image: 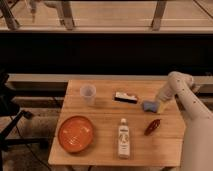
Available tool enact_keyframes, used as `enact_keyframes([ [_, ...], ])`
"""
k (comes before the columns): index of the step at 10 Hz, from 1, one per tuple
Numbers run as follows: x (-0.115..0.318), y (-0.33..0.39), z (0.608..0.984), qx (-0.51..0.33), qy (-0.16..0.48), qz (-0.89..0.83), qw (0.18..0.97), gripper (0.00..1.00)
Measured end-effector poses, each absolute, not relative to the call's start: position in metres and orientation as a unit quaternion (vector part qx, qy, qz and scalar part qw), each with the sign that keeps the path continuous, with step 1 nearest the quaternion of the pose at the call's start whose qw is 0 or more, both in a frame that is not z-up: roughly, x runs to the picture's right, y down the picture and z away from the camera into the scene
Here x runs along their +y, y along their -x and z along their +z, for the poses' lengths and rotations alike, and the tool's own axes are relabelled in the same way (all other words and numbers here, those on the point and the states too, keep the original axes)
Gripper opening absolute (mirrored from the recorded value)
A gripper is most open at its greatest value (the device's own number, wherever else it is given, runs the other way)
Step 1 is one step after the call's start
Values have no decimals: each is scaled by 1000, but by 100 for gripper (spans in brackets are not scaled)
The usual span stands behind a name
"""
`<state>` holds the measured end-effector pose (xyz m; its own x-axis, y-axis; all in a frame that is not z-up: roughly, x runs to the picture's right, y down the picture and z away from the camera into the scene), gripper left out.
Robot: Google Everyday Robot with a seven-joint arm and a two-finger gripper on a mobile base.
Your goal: Place the white sponge in the ceramic cup
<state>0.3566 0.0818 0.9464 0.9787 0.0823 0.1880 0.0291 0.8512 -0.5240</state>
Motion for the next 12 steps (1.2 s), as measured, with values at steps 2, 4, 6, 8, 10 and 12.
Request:
enact_keyframes([
  [2,68,-354,941,-105,274,11,956,3],
  [4,69,-356,940,-104,275,9,956,5],
  [6,63,-353,938,-105,272,7,957,13],
  [8,61,-351,937,-106,271,4,957,21],
  [10,60,-350,938,-106,271,0,957,41],
  [12,56,-347,931,-105,271,-8,957,52],
])
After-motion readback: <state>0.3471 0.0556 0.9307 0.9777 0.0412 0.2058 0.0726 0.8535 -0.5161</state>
